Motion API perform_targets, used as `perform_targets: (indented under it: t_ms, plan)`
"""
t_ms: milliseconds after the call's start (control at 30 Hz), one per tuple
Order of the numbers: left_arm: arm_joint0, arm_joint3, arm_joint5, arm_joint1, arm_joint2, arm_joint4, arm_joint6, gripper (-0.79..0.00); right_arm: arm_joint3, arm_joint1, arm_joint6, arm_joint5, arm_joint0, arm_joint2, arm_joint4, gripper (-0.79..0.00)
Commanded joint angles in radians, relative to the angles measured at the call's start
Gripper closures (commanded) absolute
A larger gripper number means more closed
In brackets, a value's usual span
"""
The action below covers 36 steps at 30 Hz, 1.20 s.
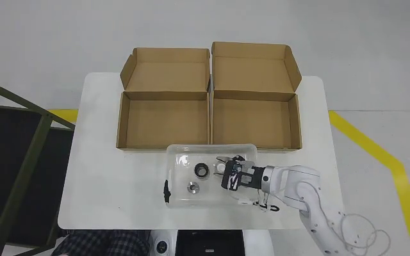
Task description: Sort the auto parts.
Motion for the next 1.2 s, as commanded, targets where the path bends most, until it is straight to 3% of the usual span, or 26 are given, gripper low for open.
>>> perform_targets:
  t_ms: [0, 267, 667, 1167]
  plan:
    - [0.0, 0.0, 0.0, 0.0, 0.0, 0.0, 0.0, -0.785, -0.019, 0.004, -0.018, -0.037, -0.016, 0.007, 0.03, 0.0]
    - [0.0, 0.0, 0.0, 0.0, 0.0, 0.0, 0.0, -0.785, -0.104, 0.022, -0.097, -0.133, -0.059, 0.067, 0.119, 0.0]
    - [0.0, 0.0, 0.0, 0.0, 0.0, 0.0, 0.0, -0.785, -0.046, 0.02, -0.318, -0.081, -0.04, 0.1, 0.335, 0.0]
    - [0.0, 0.0, 0.0, 0.0, 0.0, 0.0, 0.0, -0.785, -0.01, 0.016, -0.409, -0.02, 0.004, 0.147, 0.672, 0.0]
